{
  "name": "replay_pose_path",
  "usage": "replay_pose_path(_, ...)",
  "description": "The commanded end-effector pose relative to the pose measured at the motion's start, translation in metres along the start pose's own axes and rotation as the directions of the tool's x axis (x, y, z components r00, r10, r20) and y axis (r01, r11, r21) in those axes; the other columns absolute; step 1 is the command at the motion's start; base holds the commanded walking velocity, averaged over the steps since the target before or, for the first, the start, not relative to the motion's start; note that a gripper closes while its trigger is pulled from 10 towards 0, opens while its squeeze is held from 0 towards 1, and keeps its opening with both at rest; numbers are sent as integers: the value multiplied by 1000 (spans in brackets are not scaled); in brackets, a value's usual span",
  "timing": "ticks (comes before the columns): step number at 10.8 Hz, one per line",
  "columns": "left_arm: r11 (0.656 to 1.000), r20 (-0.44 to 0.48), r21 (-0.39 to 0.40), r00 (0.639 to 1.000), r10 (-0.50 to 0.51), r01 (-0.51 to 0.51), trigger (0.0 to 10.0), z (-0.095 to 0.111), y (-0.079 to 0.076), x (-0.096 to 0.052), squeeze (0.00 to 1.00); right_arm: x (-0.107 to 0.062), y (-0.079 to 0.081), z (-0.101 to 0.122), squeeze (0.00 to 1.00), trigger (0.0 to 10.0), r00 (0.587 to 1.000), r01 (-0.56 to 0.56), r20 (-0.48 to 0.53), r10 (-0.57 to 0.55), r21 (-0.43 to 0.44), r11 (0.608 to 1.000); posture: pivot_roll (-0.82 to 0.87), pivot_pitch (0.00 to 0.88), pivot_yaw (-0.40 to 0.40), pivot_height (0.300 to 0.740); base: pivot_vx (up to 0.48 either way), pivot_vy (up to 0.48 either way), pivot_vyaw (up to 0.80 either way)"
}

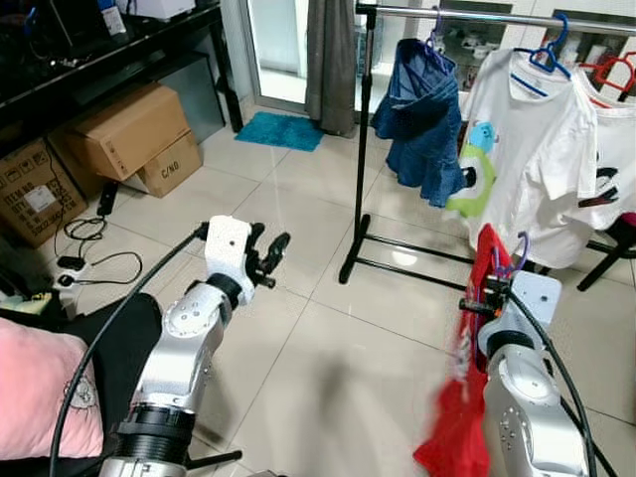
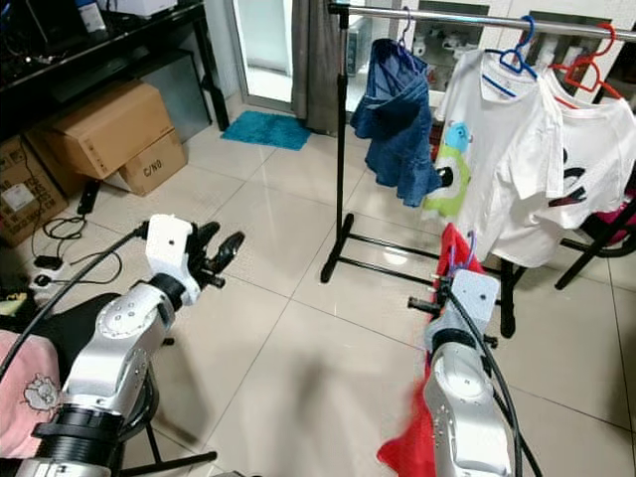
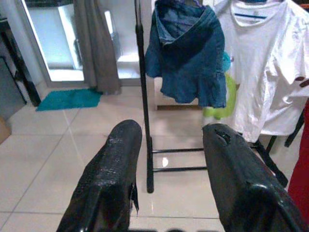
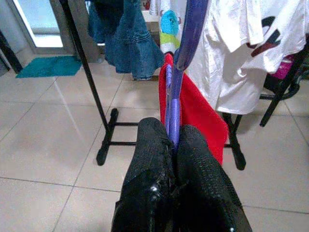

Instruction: Hang hanger

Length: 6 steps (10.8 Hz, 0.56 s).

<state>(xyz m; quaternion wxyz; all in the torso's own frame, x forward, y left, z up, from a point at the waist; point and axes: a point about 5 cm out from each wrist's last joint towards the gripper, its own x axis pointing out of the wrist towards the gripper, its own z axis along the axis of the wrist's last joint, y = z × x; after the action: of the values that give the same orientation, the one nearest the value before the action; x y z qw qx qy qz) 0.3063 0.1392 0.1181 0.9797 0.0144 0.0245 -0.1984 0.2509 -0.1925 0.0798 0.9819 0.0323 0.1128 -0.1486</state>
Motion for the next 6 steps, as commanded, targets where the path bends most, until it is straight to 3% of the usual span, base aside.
replay_pose_path(1, 1000, 15, -5, 1000, -10, 11, 10000, 5, 1, 0, 0, 0, 5, 11, 0, 10000, 999, -11, 46, 10, 23, 1000, -177, 0, 100, 740, 0, 0, 0)
replay_pose_path(3, 1000, 20, -14, 1000, -17, 18, 10000, 6, 1, -2, 0, 1, 10, 13, 0, 10000, 1000, -3, 26, 3, 17, 1000, -166, 0, 97, 740, 264, 0, 0)
replay_pose_path(5, 1000, 19, -17, 1000, -25, 25, 10000, 5, 0, -4, 0, 2, 10, 15, 0, 10000, 999, -3, 35, 0, 67, 998, -162, 0, 92, 740, 277, 0, 0)
replay_pose_path(6, 1000, 20, -17, 999, -25, 25, 10000, 5, 0, -7, 0, 3, 11, 14, 0, 10000, 1000, 5, 12, -6, 43, 999, -154, 0, 80, 740, 281, 0, 0)
